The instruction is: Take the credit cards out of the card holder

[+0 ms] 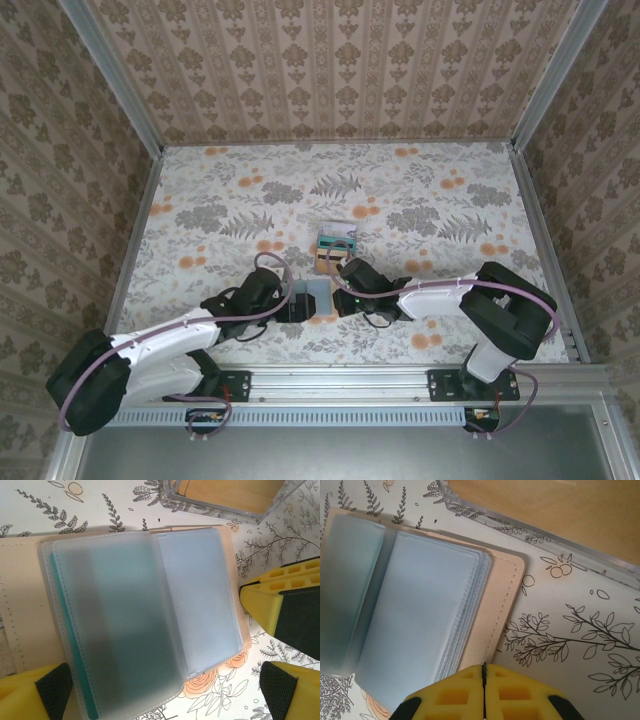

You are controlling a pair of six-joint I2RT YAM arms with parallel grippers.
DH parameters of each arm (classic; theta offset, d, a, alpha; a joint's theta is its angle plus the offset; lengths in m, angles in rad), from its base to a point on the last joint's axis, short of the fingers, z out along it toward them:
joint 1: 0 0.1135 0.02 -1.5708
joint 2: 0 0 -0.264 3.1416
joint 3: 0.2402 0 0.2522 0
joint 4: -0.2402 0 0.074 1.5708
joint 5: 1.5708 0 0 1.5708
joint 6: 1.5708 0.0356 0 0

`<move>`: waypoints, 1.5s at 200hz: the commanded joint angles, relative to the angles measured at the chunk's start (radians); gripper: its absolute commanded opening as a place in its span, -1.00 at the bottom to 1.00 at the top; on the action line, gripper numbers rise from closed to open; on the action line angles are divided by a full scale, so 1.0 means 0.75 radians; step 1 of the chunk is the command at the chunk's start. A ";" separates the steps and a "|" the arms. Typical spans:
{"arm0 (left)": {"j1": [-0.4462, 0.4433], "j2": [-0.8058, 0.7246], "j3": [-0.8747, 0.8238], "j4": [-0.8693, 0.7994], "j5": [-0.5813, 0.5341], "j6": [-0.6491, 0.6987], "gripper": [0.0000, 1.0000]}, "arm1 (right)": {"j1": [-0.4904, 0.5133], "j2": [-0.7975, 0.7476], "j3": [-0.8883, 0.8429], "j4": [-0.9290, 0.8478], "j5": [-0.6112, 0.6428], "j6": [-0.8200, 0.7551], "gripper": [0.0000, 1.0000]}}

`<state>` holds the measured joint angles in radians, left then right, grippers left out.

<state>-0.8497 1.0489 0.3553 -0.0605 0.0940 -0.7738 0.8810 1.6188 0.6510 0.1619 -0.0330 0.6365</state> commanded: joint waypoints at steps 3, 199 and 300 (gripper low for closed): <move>-0.014 -0.020 0.043 -0.017 -0.010 0.030 1.00 | 0.020 0.032 -0.009 -0.020 -0.009 0.023 -0.83; -0.025 -0.097 0.063 -0.174 -0.123 0.058 1.00 | 0.028 0.016 -0.013 -0.029 0.006 0.030 -0.81; 0.015 -0.068 0.007 0.028 0.020 0.050 1.00 | 0.027 -0.134 -0.023 -0.124 0.085 0.023 -0.76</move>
<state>-0.8425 0.9619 0.3672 -0.1257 0.0544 -0.7467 0.8951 1.5497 0.6449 0.1116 -0.0013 0.6445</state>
